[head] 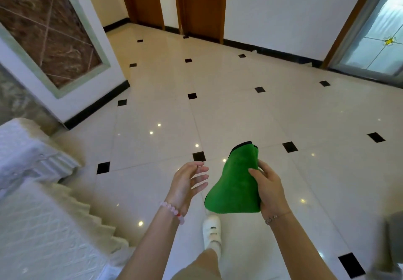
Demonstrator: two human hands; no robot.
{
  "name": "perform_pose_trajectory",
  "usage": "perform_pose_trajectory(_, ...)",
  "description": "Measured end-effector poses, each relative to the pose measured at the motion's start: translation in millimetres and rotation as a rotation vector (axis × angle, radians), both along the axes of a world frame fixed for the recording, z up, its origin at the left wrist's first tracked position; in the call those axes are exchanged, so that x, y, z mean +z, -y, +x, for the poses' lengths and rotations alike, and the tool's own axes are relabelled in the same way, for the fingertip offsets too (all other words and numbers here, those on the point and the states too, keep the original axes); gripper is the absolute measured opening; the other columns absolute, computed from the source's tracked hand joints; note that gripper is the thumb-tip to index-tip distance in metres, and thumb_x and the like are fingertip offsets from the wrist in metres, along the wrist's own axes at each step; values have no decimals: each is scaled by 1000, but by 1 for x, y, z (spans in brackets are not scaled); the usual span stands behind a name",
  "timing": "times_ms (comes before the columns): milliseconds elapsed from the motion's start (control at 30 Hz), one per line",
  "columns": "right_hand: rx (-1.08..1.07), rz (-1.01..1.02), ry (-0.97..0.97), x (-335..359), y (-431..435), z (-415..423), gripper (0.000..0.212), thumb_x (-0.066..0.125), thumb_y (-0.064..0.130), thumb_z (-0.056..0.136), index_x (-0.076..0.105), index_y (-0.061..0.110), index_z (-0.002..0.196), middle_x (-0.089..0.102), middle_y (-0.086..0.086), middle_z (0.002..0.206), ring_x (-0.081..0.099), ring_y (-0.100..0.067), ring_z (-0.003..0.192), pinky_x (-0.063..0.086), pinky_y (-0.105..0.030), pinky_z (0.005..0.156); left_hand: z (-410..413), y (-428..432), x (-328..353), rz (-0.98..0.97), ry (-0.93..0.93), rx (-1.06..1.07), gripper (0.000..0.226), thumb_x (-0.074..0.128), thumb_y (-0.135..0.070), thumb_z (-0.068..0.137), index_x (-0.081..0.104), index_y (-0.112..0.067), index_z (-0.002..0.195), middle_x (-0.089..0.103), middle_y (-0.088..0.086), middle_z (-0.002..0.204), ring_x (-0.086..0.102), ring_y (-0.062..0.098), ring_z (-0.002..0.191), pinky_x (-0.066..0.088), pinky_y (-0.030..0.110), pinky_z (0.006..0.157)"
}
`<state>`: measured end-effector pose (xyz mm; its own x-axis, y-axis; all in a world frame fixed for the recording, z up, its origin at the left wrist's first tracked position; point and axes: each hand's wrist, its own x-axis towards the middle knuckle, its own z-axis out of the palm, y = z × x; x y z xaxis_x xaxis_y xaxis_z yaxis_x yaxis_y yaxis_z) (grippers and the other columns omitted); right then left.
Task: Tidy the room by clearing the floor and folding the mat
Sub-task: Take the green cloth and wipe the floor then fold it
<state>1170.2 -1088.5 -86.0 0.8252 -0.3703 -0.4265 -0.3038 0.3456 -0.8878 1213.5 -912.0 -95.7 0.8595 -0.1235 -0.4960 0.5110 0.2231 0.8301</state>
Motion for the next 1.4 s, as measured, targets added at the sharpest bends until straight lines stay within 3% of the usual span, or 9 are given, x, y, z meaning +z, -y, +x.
perform_pose_trajectory(267,35,-20,-56,-2,26,138,33,48,8,95,55,17,126,65,-1,107,63,-22,94,54,-37,74,136,24,-6,-14,-65,26,23,42,-16,98,61,-7,107,65,8,97,61,22,88,54,34,80)
perform_pose_trajectory(467,97,-14,-43,3,10,247,35,48,5,94,54,13,128,65,-6,110,64,-19,89,52,-31,66,226,20,5,-35,-58,91,22,41,-15,98,61,-8,105,65,7,97,61,22,89,54,33,80)
perform_pose_trajectory(667,183,-9,-35,9,-13,333,29,47,5,95,56,19,119,65,3,95,62,-15,84,50,-29,64,291,-23,7,-46,-46,257,21,42,-16,97,62,-11,100,66,5,95,62,20,86,53,32,77)
perform_pose_trajectory(833,256,-11,-45,1,-43,406,31,47,6,95,55,17,123,66,-1,100,63,-19,88,51,-34,74,345,-58,0,-45,-50,352,20,43,-16,97,62,-12,98,66,5,92,62,19,84,53,31,75)
perform_pose_trajectory(1000,312,1,-56,-14,-82,498,31,48,7,95,56,17,123,66,-3,101,63,-20,88,52,-32,69,419,-105,-8,-32,-58,439,18,45,-16,96,62,-11,100,66,5,93,62,20,85,54,32,78)
perform_pose_trajectory(1400,434,-13,-118,-17,-201,699,26,47,6,95,57,18,116,65,0,98,62,-18,85,51,-31,66,617,-206,3,19,-77,448,21,42,-19,98,60,-11,104,65,5,98,62,20,89,54,32,80)
